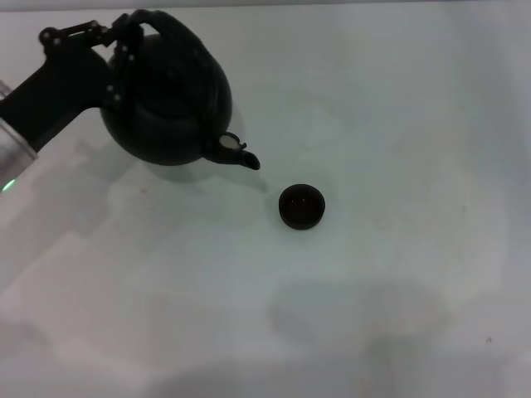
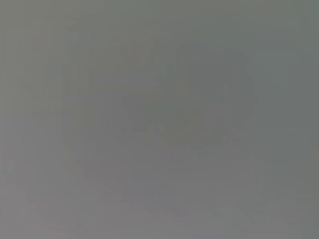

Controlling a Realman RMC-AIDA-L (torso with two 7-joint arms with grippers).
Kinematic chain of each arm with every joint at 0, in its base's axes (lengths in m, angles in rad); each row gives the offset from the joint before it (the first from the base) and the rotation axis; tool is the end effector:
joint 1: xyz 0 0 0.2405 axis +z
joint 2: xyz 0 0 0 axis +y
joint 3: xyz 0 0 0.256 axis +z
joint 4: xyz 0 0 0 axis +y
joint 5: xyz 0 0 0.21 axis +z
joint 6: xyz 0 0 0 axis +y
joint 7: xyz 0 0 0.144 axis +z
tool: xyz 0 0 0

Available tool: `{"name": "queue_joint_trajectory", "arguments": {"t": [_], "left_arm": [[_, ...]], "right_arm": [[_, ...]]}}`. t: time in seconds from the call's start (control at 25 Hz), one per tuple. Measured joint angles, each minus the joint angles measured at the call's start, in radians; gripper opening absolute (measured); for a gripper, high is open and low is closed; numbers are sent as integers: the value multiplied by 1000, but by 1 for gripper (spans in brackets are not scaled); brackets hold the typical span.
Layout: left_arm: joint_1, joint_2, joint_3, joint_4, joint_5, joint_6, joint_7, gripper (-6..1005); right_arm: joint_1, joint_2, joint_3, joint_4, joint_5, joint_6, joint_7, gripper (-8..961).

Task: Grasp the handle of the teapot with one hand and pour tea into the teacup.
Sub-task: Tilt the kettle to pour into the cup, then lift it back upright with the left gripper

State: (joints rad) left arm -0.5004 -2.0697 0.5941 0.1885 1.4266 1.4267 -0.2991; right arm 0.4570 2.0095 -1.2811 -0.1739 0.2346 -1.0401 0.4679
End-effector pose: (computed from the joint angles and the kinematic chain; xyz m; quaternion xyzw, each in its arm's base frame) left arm -0.2847 0.3293 -0.0118 -0.8411 -0.0011 -0.3086 0.4442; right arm 0.3788 0.3564 0.0908 -0.4981 0.3490 0.3866 0.6932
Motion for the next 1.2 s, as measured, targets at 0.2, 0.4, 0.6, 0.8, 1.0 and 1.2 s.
{"name": "queue_joint_trajectory", "arguments": {"t": [0.2,0.4,0.6,0.8,1.0,1.2], "left_arm": [[-13,-3,11,0,9,-27,14,111],[-19,-3,12,0,13,-41,15,109],[-24,-1,12,0,28,-44,21,108],[-27,-2,12,0,31,-45,58,107],[-37,-3,12,0,32,-46,63,106],[-70,-2,13,0,33,-66,69,105]], "right_arm": [[0,0,-63,-7,-6,-7,-5,837],[8,-8,-165,-13,-48,-26,-12,837],[13,-9,-177,-59,-198,27,-2,838],[21,-4,-179,-88,-240,89,4,838],[21,-3,-176,-88,-236,89,5,838],[20,-2,-176,-89,-233,93,7,838]]}}
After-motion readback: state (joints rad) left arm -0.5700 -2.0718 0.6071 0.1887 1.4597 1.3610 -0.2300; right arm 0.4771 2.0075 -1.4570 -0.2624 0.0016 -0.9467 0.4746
